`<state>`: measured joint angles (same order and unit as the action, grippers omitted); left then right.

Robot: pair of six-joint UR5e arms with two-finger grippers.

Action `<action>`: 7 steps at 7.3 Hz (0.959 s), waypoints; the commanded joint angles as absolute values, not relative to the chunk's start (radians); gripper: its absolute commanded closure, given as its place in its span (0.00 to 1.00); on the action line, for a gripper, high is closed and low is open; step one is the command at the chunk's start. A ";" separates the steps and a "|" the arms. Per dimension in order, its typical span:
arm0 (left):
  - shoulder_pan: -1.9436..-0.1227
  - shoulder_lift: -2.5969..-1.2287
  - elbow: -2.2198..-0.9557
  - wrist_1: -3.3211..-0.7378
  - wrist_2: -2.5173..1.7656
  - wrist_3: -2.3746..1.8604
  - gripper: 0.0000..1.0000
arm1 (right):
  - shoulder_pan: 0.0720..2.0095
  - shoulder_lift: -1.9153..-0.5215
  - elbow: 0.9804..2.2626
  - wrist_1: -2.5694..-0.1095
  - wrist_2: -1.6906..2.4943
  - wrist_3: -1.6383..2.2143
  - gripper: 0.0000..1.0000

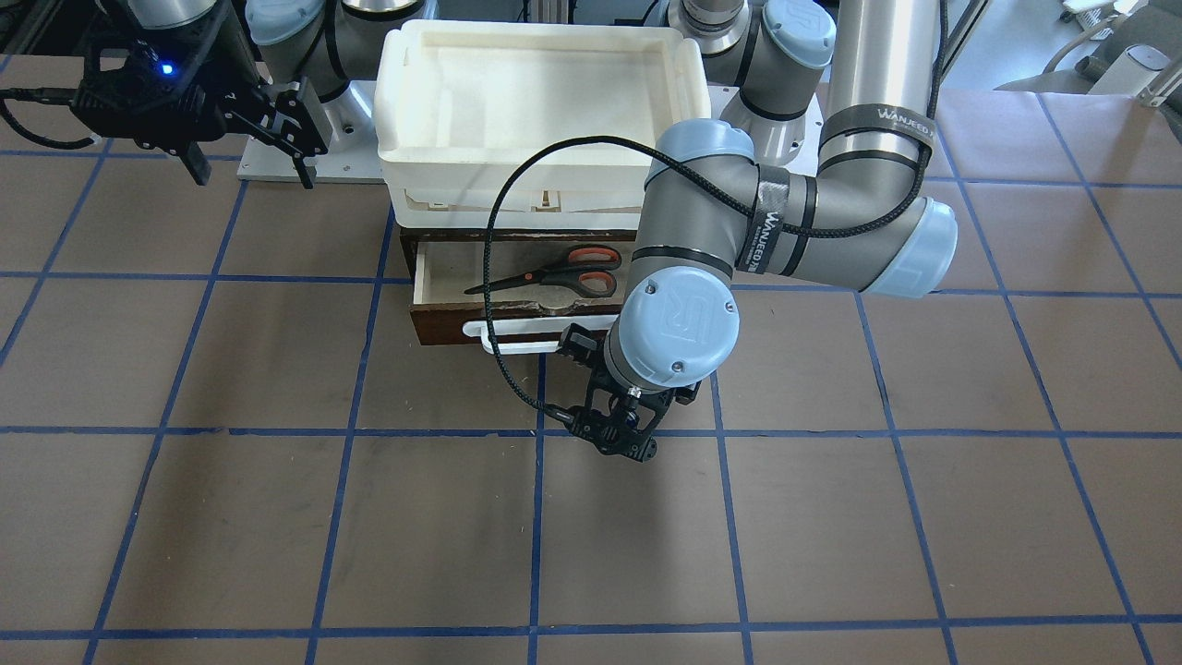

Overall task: Put scissors in drawer and close it
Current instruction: 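Push the drawer closed toward the tray with the left gripper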

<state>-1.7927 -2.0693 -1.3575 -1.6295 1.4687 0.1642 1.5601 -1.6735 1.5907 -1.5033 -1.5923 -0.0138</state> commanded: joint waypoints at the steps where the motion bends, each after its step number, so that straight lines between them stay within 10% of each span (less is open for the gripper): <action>1: -1.798 -2.057 -1.374 -1.635 1.468 0.166 0.00 | 1.559 -1.674 1.591 -1.503 -1.592 -0.014 0.00; 7: -1.796 -2.020 -1.416 -1.686 1.470 0.167 0.00 | 1.559 -1.672 1.592 -1.503 -1.638 -0.008 0.00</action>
<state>-1.7980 -2.0300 -1.4103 -1.6659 1.4690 0.1665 1.5584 -1.6728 1.5922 -1.5033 -1.6292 -0.0129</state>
